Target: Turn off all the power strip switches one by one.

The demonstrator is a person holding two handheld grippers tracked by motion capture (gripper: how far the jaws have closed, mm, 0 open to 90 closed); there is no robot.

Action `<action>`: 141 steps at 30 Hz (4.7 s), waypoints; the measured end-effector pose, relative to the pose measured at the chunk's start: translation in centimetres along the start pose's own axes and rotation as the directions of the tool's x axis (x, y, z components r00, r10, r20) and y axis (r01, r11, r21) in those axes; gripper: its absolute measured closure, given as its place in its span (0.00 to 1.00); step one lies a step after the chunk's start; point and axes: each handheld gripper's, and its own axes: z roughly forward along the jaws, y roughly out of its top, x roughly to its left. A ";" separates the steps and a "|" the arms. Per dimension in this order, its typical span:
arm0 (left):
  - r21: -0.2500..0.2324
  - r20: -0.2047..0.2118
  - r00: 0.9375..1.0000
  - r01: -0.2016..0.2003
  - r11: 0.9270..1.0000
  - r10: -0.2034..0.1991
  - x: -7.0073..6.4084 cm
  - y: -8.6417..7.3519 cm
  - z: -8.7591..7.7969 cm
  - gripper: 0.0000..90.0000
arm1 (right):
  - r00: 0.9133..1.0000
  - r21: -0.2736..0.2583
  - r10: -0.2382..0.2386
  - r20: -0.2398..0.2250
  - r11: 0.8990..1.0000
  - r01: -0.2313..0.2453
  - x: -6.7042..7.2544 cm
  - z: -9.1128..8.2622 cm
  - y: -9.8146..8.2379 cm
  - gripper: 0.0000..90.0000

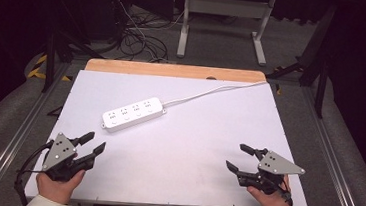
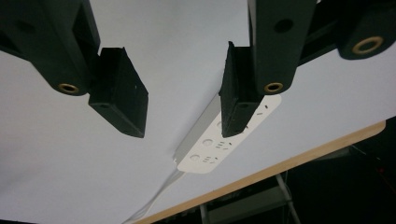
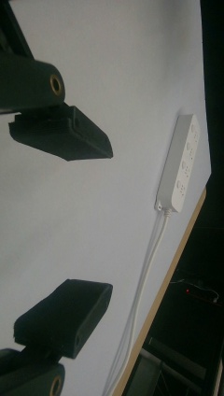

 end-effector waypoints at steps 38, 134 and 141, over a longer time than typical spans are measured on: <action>0.132 0.008 0.999 0.036 0.991 -0.037 3.5 4.1 5.8 0.61 | 1.000 0.006 0.000 -0.015 1.000 0.000 0.0 0.2 -0.1 0.33; 0.492 -0.006 0.982 0.167 0.854 -0.188 7.2 2.1 14.8 1.00 | 0.999 0.026 0.006 -0.037 1.000 -0.005 0.0 0.4 -0.3 0.33; 0.479 0.011 0.975 0.190 0.857 -0.222 7.7 1.8 14.7 1.00 | 0.999 0.025 0.008 -0.038 1.000 -0.007 0.1 0.4 -0.3 0.33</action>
